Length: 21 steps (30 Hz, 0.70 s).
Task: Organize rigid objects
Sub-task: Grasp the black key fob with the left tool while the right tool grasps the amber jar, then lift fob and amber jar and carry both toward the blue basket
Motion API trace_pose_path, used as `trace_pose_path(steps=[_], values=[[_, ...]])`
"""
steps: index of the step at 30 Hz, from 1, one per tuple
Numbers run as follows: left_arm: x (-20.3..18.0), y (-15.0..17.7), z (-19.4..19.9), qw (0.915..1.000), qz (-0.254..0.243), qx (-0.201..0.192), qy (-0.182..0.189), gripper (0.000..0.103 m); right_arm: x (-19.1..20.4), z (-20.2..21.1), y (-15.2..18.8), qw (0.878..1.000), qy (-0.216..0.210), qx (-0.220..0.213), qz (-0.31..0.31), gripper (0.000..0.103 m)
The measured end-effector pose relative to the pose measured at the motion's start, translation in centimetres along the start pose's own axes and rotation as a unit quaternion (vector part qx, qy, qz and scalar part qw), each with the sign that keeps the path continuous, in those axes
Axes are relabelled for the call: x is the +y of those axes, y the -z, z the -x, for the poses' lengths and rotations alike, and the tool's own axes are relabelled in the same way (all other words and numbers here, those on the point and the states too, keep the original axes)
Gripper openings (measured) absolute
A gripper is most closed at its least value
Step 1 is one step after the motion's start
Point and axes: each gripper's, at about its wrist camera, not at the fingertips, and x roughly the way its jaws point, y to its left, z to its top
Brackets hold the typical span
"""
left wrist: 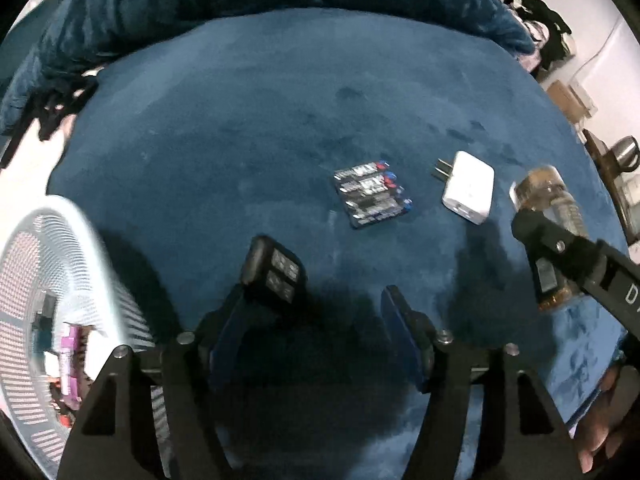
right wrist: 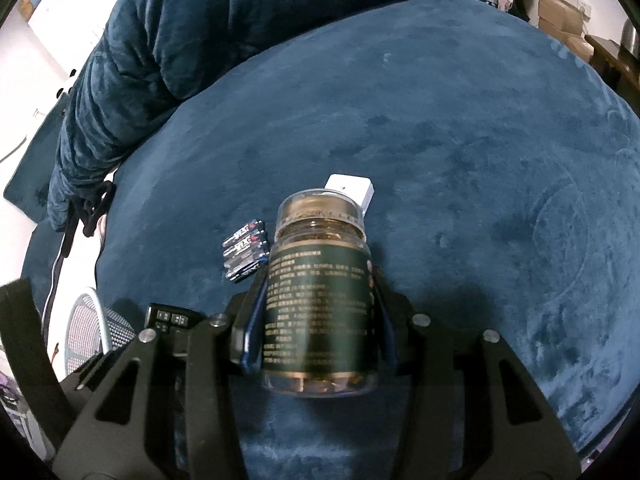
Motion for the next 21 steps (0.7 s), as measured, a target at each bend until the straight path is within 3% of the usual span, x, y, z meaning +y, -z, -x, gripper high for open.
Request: trace_pose_path(steps=[3, 8, 13, 17, 21], values=[[-0.6, 0.0, -0.6, 0.9995, 0.0, 0.0, 0.033, 0.069, 0.0, -0.1, -0.1, 1.0, -0.002, 0.0, 0.003, 0.047], [-0.6, 0.4, -0.1, 0.9996, -0.003, -0.013, 0.027, 0.069, 0.2, 0.0, 0.0, 1.0, 0.002, -0.004, 0.013, 0.047], [0.7, 1.5, 0.4, 0.9991, 0.03, -0.02, 0.023, 0.069, 0.0, -0.1, 0.0, 1.0, -0.005, -0.005, 0.008, 0.047], [-0.7, 1.1, -1.1, 0.9997, -0.006, -0.023, -0.005, 0.069, 0.1, 0.1, 0.0, 1.0, -0.008, -0.007, 0.012, 0.047], [-3.1, 0.4, -3.3, 0.9954, -0.084, -0.022, -0.041, 0.069, -0.3, 0.2, 0.0, 1.0, -0.007, -0.008, 0.009, 0.047]])
